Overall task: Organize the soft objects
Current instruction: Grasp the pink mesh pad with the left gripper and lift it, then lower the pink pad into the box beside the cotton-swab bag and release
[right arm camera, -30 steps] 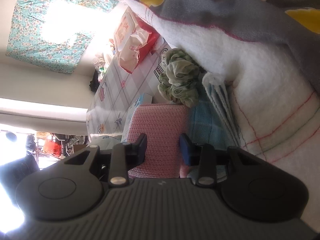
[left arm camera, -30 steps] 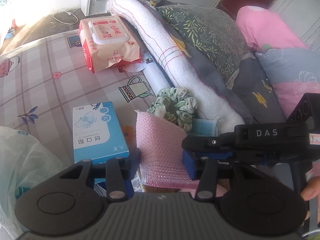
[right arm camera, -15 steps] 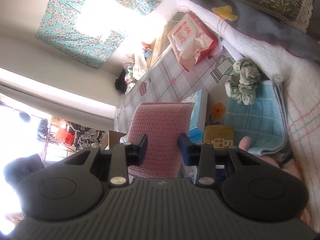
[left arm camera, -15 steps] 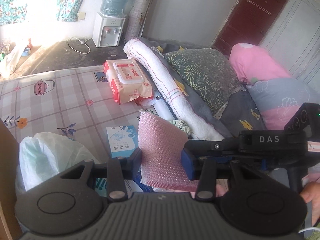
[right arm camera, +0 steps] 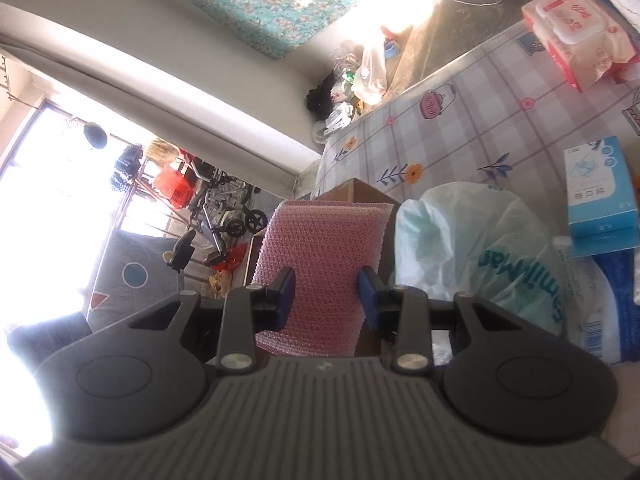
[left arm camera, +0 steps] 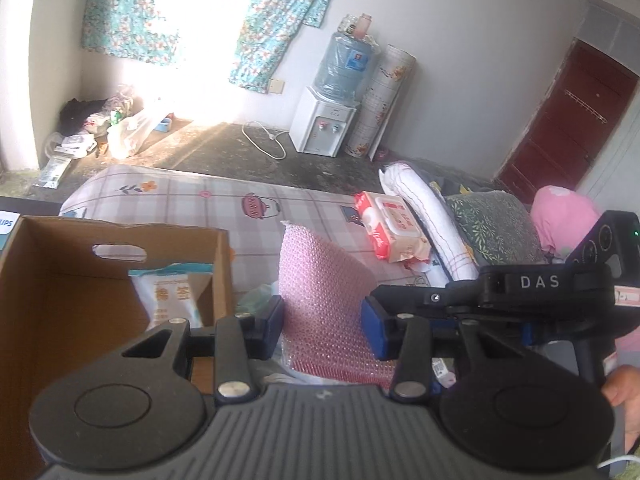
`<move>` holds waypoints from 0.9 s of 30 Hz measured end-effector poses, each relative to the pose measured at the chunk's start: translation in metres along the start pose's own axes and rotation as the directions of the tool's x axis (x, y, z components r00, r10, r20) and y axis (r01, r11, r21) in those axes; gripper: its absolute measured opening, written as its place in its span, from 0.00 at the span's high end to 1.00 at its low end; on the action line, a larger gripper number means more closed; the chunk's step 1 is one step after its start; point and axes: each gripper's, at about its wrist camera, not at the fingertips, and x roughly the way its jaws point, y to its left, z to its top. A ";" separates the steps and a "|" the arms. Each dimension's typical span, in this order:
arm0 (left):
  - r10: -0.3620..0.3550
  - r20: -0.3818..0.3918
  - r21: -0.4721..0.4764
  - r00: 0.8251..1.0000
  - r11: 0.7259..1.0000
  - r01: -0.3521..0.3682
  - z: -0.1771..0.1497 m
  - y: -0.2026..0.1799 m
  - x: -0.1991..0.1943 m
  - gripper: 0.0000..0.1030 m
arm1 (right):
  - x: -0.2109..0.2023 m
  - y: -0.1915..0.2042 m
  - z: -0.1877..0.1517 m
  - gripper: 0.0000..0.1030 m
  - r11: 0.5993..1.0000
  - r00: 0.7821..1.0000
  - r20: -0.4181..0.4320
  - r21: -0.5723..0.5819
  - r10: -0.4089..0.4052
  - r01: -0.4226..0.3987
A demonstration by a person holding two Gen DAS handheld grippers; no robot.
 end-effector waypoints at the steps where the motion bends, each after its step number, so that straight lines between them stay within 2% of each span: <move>1: 0.020 0.009 -0.018 1.000 1.000 -0.020 0.001 0.015 -0.007 0.58 | 0.016 0.014 -0.001 0.67 1.000 1.000 -0.022 -0.018 0.008 -0.008; 6: 0.105 0.023 -0.129 0.994 0.987 -0.101 0.005 0.091 -0.028 0.59 | 0.092 0.076 -0.009 0.66 0.995 0.992 -0.127 -0.094 0.012 -0.024; 11: 0.147 -0.014 -0.216 0.989 0.965 -0.147 0.005 0.157 -0.014 0.59 | 0.171 0.107 -0.017 0.66 0.991 0.973 -0.230 -0.136 -0.029 -0.003; 15: 0.146 -0.053 -0.263 0.988 0.952 -0.155 0.004 0.194 0.013 0.60 | 0.223 0.108 -0.014 0.66 0.991 0.959 -0.276 -0.128 -0.067 0.033; 19: 0.143 -0.108 -0.279 0.984 0.946 -0.168 0.002 0.220 0.049 0.60 | 0.264 0.088 -0.004 0.66 0.988 0.943 -0.310 -0.128 -0.120 0.084; 25: 0.145 -0.169 -0.283 0.975 0.940 -0.189 -0.003 0.237 0.091 0.59 | 0.301 0.065 0.005 0.66 0.973 0.923 -0.327 -0.173 -0.203 0.152; 27: 0.148 -0.190 -0.278 0.971 0.940 -0.198 -0.004 0.239 0.099 0.62 | 0.308 0.062 0.006 0.66 0.967 0.919 -0.321 -0.190 -0.227 0.172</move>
